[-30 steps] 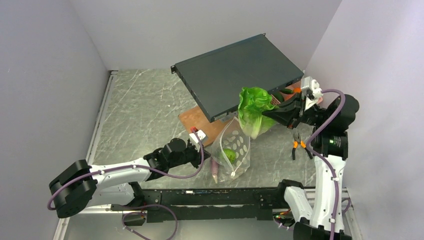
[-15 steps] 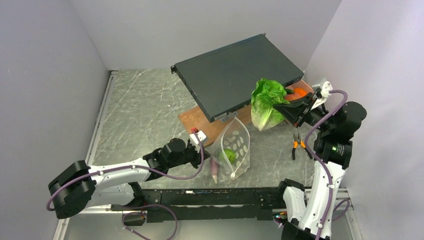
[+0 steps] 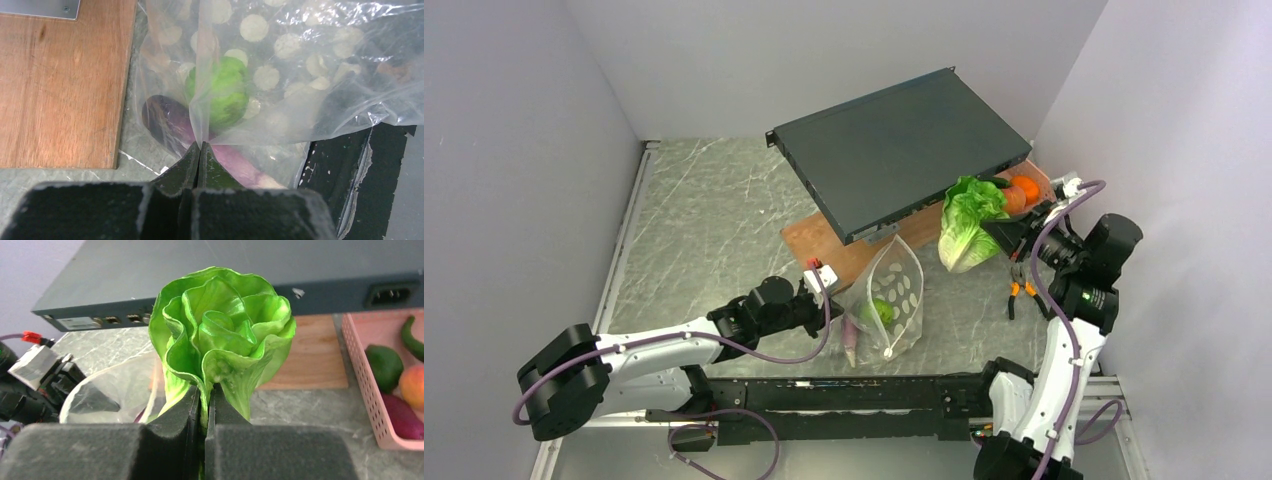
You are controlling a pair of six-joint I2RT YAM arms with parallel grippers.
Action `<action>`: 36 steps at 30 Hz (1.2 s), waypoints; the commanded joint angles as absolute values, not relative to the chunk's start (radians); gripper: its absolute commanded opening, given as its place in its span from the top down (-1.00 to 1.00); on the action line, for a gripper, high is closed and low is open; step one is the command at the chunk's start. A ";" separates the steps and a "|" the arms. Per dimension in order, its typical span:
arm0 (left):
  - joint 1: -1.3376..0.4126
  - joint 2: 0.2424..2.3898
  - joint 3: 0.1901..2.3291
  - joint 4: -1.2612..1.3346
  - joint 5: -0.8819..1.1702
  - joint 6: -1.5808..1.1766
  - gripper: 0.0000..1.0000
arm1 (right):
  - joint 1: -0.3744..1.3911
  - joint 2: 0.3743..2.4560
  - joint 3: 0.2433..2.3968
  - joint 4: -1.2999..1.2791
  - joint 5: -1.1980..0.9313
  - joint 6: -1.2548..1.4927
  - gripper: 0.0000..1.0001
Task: Open the zip-top bag and remove the fake food
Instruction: Place the fake vegetable in the bin.
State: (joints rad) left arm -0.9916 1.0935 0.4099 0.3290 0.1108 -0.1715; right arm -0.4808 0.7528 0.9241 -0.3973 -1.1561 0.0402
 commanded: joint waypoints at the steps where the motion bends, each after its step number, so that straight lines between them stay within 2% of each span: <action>1: -0.990 1.077 0.439 0.348 0.140 -0.131 1.00 | -0.513 0.744 0.883 -0.424 -1.079 0.024 1.00; 16: -0.989 1.050 0.421 0.343 0.136 -0.116 1.00 | -0.549 0.820 0.726 -0.222 -0.678 0.244 1.00; 36: -0.987 1.107 0.461 0.349 0.143 -0.119 1.00 | -0.479 1.227 0.962 -0.006 -0.548 0.458 1.00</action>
State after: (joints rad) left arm -0.9913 1.0946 0.4141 0.3229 0.1204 -0.1238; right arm -0.5053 1.1881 0.8780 -0.1219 -0.5999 0.3824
